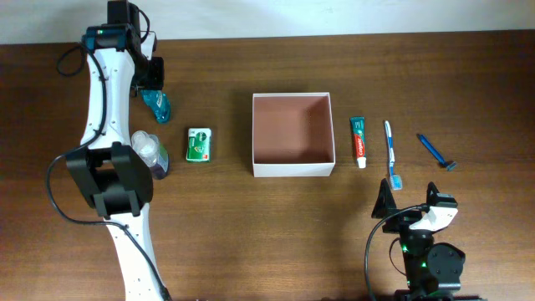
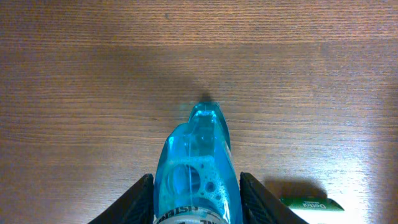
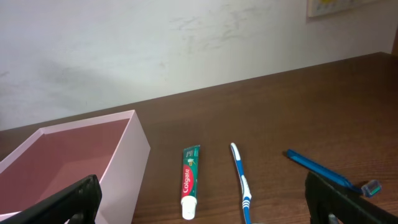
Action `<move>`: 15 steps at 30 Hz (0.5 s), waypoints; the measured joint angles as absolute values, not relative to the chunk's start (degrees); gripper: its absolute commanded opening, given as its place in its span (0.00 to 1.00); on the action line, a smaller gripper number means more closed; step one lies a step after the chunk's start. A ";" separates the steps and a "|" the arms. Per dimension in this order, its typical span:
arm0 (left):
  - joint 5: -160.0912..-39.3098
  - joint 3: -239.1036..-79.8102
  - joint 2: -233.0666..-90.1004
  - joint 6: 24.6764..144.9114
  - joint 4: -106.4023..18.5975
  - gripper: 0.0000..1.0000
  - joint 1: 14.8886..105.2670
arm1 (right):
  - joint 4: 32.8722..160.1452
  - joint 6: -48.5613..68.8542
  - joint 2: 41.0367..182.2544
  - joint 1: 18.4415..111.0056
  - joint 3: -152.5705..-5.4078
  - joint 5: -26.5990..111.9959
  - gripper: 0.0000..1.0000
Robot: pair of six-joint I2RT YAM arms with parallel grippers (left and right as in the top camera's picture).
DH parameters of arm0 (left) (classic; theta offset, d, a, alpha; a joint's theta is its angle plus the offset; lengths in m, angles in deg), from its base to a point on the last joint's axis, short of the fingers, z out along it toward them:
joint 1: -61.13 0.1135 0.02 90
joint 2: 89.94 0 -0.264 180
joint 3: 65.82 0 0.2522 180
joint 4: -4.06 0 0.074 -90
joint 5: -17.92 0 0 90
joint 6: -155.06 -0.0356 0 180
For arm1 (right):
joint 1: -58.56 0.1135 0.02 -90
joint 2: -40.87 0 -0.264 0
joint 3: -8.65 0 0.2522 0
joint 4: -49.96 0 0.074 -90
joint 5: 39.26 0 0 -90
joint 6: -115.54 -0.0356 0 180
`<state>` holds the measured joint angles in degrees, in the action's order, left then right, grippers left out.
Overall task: Pack container
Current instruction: 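Close the left gripper on the Listerine bottle cap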
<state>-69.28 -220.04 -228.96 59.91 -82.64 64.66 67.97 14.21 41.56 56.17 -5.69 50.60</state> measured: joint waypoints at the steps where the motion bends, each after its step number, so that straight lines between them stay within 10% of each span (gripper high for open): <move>1: -69.30 -220.04 -228.98 59.93 -82.75 0.45 64.66 | 67.97 14.19 41.56 56.17 -5.69 50.60 0.99; 15: -69.28 -220.04 -228.96 59.91 -83.37 0.03 64.70 | 67.97 14.19 41.56 56.17 -5.69 50.60 0.99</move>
<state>-69.28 -220.04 -228.96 59.91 -83.37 64.70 67.97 14.19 41.56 56.17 -5.69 50.60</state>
